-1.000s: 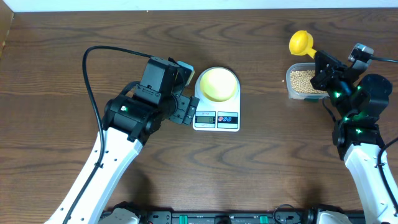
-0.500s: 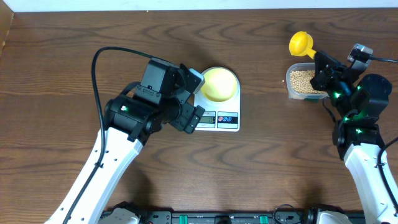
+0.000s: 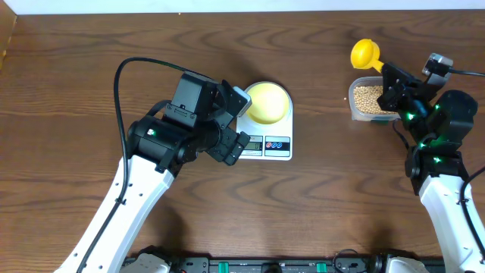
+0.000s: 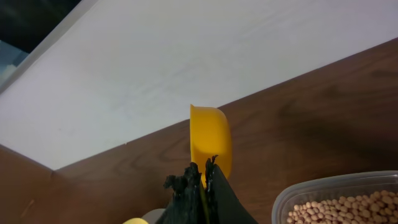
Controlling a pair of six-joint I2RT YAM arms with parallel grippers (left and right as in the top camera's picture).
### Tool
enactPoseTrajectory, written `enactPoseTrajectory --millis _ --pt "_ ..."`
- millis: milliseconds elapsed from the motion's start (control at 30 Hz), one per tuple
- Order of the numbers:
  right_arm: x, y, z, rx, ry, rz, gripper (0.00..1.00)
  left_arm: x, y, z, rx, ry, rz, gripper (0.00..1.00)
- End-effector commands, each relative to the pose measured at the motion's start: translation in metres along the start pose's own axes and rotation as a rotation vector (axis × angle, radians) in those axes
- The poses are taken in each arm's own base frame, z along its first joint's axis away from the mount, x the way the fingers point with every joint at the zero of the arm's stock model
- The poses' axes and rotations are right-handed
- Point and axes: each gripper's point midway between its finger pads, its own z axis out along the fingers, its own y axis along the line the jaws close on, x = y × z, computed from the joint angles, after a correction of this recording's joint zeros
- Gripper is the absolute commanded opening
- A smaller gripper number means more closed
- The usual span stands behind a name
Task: Scoop item into bowl and weigh 50g on scale
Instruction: 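Lower the yellow scoop with the right gripper into the soybean tub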
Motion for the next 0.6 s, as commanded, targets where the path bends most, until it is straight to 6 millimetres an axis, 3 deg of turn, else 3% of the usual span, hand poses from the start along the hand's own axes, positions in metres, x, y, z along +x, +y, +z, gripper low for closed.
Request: enactPoseTrajectory --millis 0,300,567 --pt "-0.007 0.007 -0.002 -0.022 -0.007 -0.022 0.01 0.002 -0.001 -0.002 0.004 0.001 0.017 0.88" --pt "0.009 0.004 -0.005 -0.037 0.088 -0.035 0.01 0.002 -0.001 -0.002 0.003 0.001 0.017 0.88" --pt "0.000 0.010 -0.009 -0.019 0.165 -0.111 0.01 0.002 -0.001 -0.002 0.003 0.001 0.017 0.88"
